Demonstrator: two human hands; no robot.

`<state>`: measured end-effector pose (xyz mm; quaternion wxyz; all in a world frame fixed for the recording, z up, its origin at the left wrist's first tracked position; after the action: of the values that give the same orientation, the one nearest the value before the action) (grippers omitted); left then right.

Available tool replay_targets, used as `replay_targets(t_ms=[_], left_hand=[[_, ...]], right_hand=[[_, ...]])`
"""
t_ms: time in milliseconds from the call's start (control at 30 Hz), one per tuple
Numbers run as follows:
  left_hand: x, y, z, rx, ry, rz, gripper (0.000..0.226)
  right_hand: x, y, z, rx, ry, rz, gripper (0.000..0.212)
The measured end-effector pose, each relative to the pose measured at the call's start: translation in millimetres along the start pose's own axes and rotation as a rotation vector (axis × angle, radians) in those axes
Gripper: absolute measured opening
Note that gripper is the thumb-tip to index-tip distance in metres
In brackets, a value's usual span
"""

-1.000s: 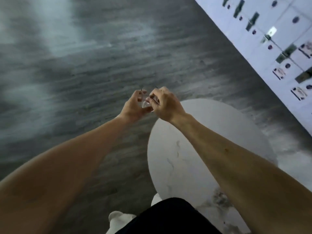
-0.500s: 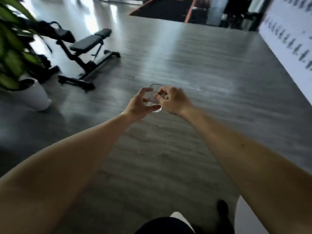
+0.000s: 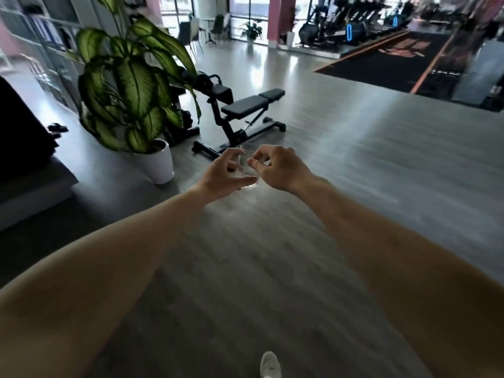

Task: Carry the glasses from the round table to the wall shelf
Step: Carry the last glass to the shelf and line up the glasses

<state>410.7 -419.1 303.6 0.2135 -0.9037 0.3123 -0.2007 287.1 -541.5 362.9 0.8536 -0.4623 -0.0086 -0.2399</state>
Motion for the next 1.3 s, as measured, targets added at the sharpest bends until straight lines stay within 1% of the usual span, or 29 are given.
replay_targets(t_ms=[67, 167, 333, 433, 500, 700, 867, 967, 1067, 1300], left_hand=[[32, -7, 3, 0.010, 0.001, -0.020, 0.073], [84, -23, 11, -0.026, -0.051, -0.058, 0.074], [147, -70, 31, -0.017, -0.114, -0.182, 0.071], [177, -104, 54, -0.018, -0.160, -0.218, 0.066], [199, -129, 76, 0.015, -0.179, -0.247, 0.066], [259, -199, 151, 0.073, -0.172, -0.298, 0.062], [318, -289, 214, 0.091, -0.195, -0.347, 0.070], [353, -343, 241, 0.131, -0.174, -0.368, 0.070], [382, -392, 270, 0.151, -0.184, -0.385, 0.068], [434, -497, 354, 0.218, -0.261, -0.508, 0.070]], right_hand=[[41, 1, -5, 0.001, -0.042, 0.021, 0.023], [110, 1, -6, -0.006, -0.104, 0.062, 0.022], [209, 19, 13, 0.014, -0.230, 0.119, 0.020], [259, 43, 31, 0.031, -0.278, 0.152, 0.022], [296, 64, 44, 0.060, -0.300, 0.179, 0.022], [391, 134, 78, 0.096, -0.363, 0.219, 0.023], [482, 197, 141, 0.108, -0.402, 0.232, 0.021], [534, 223, 179, 0.092, -0.438, 0.228, 0.020], [583, 251, 213, 0.093, -0.453, 0.229, 0.023], [696, 347, 287, 0.124, -0.569, 0.319, 0.020]])
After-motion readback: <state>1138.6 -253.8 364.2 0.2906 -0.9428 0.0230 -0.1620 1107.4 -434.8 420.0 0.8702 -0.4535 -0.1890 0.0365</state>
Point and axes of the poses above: each hand's wrist, its own x-axis towards the middle knuckle, its own y-axis out of the palm, z = x × y, the point moved 1 cm from there along x, towards the middle knuckle, and after that the axes turned 3 degrees about -z, right-handed, at the moved point
